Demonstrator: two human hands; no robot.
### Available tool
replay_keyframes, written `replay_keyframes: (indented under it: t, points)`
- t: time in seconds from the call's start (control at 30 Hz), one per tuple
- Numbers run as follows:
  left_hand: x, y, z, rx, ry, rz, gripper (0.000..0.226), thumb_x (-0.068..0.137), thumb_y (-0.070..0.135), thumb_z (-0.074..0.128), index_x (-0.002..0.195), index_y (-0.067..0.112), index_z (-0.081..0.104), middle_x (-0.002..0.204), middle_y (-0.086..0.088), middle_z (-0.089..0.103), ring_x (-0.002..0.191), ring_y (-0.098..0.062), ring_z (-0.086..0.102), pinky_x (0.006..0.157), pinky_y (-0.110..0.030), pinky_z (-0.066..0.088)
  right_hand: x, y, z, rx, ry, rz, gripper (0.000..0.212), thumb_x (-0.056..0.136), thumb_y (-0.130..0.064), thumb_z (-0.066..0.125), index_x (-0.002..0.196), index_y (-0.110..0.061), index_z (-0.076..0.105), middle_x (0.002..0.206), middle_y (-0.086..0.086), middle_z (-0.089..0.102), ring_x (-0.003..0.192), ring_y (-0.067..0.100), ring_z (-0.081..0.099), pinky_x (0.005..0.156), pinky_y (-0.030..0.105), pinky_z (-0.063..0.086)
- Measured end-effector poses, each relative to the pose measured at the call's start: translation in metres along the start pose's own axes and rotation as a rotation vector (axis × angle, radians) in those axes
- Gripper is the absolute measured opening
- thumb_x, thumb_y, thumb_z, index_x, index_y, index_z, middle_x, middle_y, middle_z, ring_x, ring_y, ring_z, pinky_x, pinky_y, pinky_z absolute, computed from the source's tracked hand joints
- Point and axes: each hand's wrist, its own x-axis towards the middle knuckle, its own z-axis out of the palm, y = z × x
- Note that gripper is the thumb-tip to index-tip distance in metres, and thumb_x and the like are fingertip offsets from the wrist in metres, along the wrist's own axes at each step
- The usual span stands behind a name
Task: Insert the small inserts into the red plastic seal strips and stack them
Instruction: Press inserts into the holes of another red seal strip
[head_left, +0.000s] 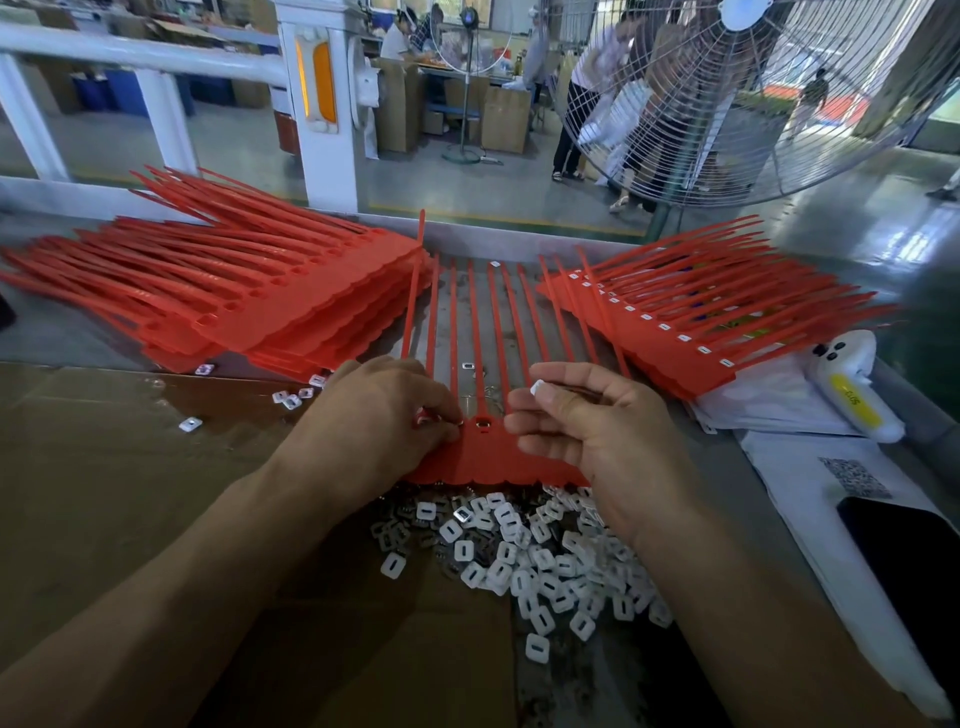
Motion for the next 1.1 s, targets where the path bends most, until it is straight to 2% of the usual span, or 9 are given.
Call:
replay_keyframes:
  t: [0.13,0.23,0.37,0.6,0.7,0.8,0.87,0.97,1.1]
  points:
    - [0.001,-0.001,-0.002,0.039,-0.047,0.022,0.017,0.09,0.04,0.072,0.107,0.041,0.076,0.109,0.018,0.065,0.109,-0.006,0.058,0.102,-0.042,0.045,0.0,0.002,0.0,-0.033,-0.017,-0.01,0.013,0.1,-0.004,0.064,0.108,-0.01,0.072,0.094,0.012,0.08,0.08,0.024,0.078,0.063,0.026,0.059]
    - [0.001,0.0,-0.003,0.102,-0.089,0.035,0.021,0.093,0.044,0.067,0.114,0.044,0.072,0.116,0.02,0.061,0.118,-0.005,0.052,0.108,-0.037,0.036,0.0,0.003,0.0,-0.049,-0.019,-0.032,0.016,0.1,-0.004,0.064,0.109,-0.014,0.073,0.093,0.012,0.079,0.076,0.022,0.076,0.062,0.025,0.059]
    - [0.0,0.005,-0.004,0.182,-0.134,0.042,0.024,0.097,0.046,0.06,0.119,0.045,0.068,0.122,0.02,0.056,0.125,-0.006,0.043,0.108,-0.034,0.028,0.0,0.005,0.001,-0.049,-0.029,-0.04,0.016,0.099,-0.005,0.064,0.106,-0.015,0.074,0.093,0.013,0.079,0.077,0.024,0.077,0.063,0.026,0.059]
    - [-0.005,0.006,0.001,0.107,-0.038,0.031,0.021,0.097,0.044,0.059,0.112,0.038,0.073,0.114,0.018,0.06,0.118,-0.008,0.049,0.109,-0.04,0.035,0.0,0.006,0.002,-0.037,-0.072,-0.014,0.021,0.098,0.002,0.064,0.113,-0.01,0.073,0.099,0.011,0.08,0.092,0.027,0.078,0.075,0.028,0.062]
    - [-0.004,0.004,0.003,0.066,0.015,0.052,0.021,0.096,0.043,0.06,0.108,0.034,0.074,0.109,0.016,0.062,0.111,-0.009,0.053,0.102,-0.039,0.04,-0.001,0.004,0.002,-0.057,-0.086,-0.013,0.015,0.099,-0.006,0.065,0.111,-0.009,0.073,0.097,0.012,0.08,0.088,0.028,0.079,0.07,0.027,0.062]
    - [-0.002,0.003,0.005,-0.012,0.082,0.075,0.016,0.094,0.035,0.065,0.105,0.03,0.076,0.103,0.015,0.065,0.103,-0.009,0.057,0.095,-0.037,0.046,-0.002,0.003,0.001,-0.099,-0.077,0.01,0.011,0.098,-0.015,0.068,0.107,-0.009,0.073,0.094,0.011,0.08,0.079,0.026,0.078,0.061,0.025,0.06]
    - [-0.001,0.005,0.005,-0.132,0.141,0.079,0.013,0.093,0.026,0.07,0.105,0.027,0.076,0.098,0.016,0.065,0.093,-0.004,0.06,0.087,-0.028,0.049,-0.002,0.002,0.001,-0.109,-0.075,0.019,0.013,0.097,-0.018,0.071,0.104,-0.008,0.073,0.092,0.011,0.08,0.073,0.025,0.077,0.056,0.025,0.058]
    - [-0.001,0.013,0.005,-0.288,0.208,0.129,0.021,0.091,0.018,0.074,0.111,0.024,0.074,0.095,0.017,0.066,0.089,-0.005,0.064,0.077,-0.017,0.048,-0.003,0.001,0.0,-0.155,-0.081,0.008,0.014,0.096,-0.022,0.072,0.101,-0.009,0.074,0.089,0.011,0.079,0.065,0.021,0.074,0.052,0.024,0.055]
    - [-0.002,0.021,0.004,-0.321,0.198,0.26,0.027,0.089,0.016,0.075,0.116,0.02,0.072,0.098,0.013,0.066,0.089,-0.01,0.065,0.081,-0.025,0.052,-0.004,0.001,0.0,-0.264,-0.129,-0.012,0.01,0.099,-0.023,0.069,0.096,-0.018,0.077,0.087,0.008,0.079,0.059,0.017,0.068,0.048,0.023,0.051]
